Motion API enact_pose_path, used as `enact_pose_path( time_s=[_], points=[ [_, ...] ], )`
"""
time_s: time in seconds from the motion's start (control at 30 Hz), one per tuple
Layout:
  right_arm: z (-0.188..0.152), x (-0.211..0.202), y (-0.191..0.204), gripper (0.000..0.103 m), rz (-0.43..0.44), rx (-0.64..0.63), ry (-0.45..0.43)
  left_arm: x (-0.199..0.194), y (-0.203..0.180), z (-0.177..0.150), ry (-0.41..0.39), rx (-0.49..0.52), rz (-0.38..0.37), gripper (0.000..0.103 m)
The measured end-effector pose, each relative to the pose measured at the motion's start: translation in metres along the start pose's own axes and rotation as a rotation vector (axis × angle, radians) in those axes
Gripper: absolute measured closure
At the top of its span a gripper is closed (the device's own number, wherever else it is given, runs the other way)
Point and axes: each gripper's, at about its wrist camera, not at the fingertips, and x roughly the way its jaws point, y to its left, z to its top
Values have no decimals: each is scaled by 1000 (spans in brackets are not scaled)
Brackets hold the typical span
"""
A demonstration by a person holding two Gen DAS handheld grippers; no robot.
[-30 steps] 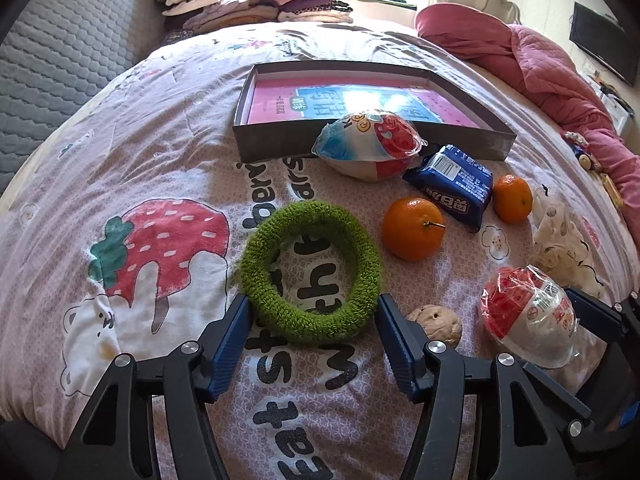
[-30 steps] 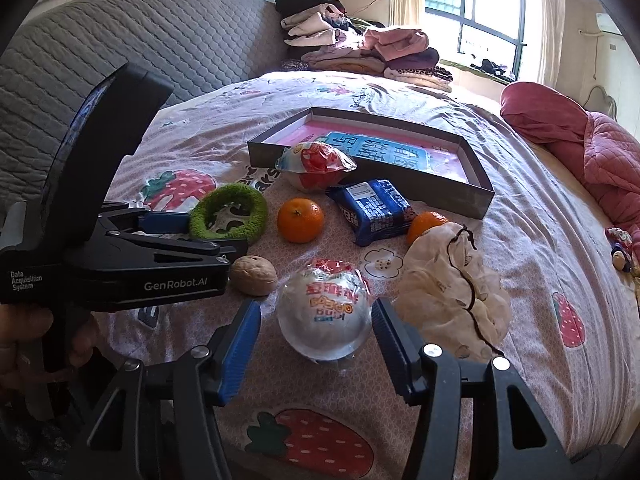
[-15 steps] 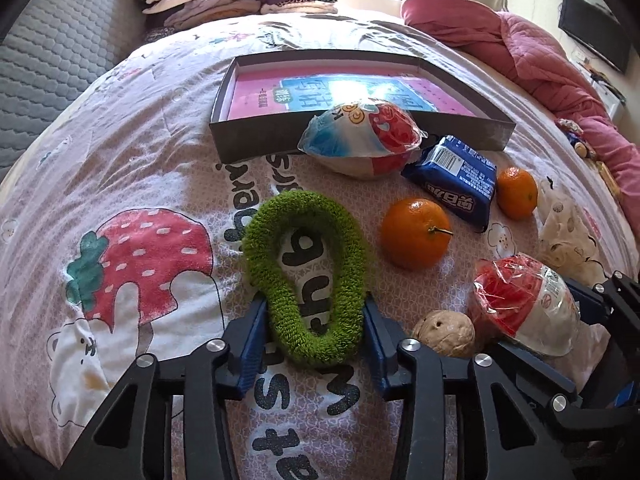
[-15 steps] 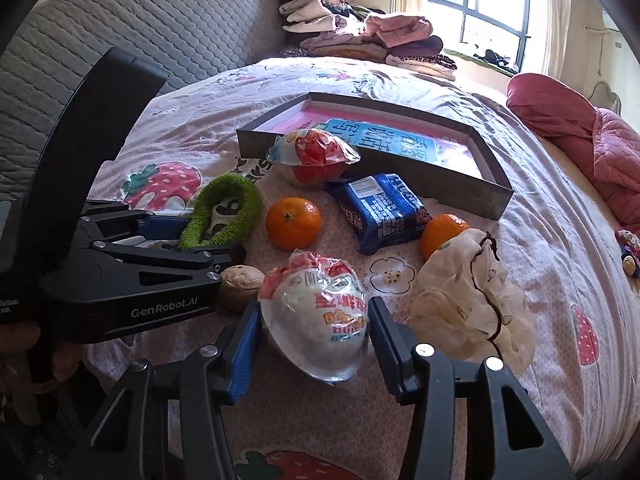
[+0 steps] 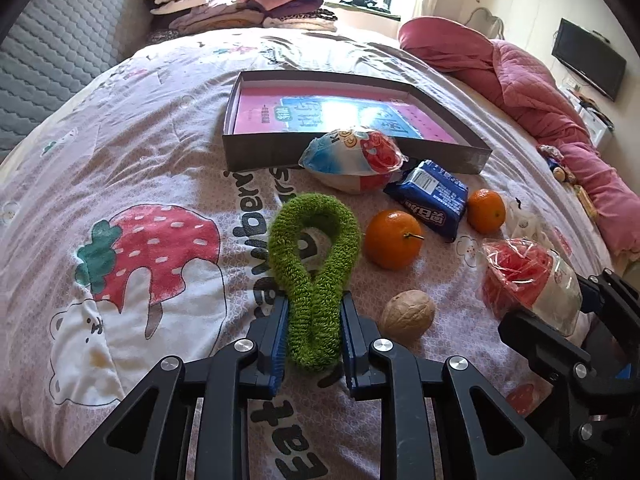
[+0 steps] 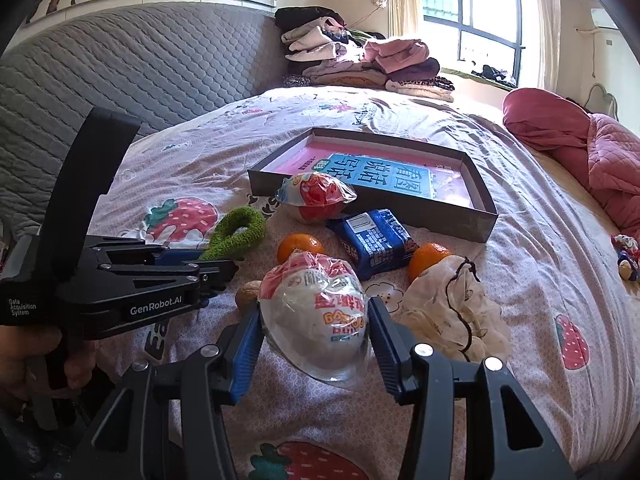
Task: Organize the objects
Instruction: 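Close the left gripper on the green ring while the right gripper grasps the wrapped egg, then carry the green ring and wrapped egg with both grippers over the tray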
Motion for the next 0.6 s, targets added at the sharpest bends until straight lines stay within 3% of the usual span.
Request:
enact_pose_path(
  time_s=[0.6],
  points=[
    [9, -34, -8, 52, -6, 25, -72, -55, -11, -5, -94, -2, 31, 79]
  ],
)
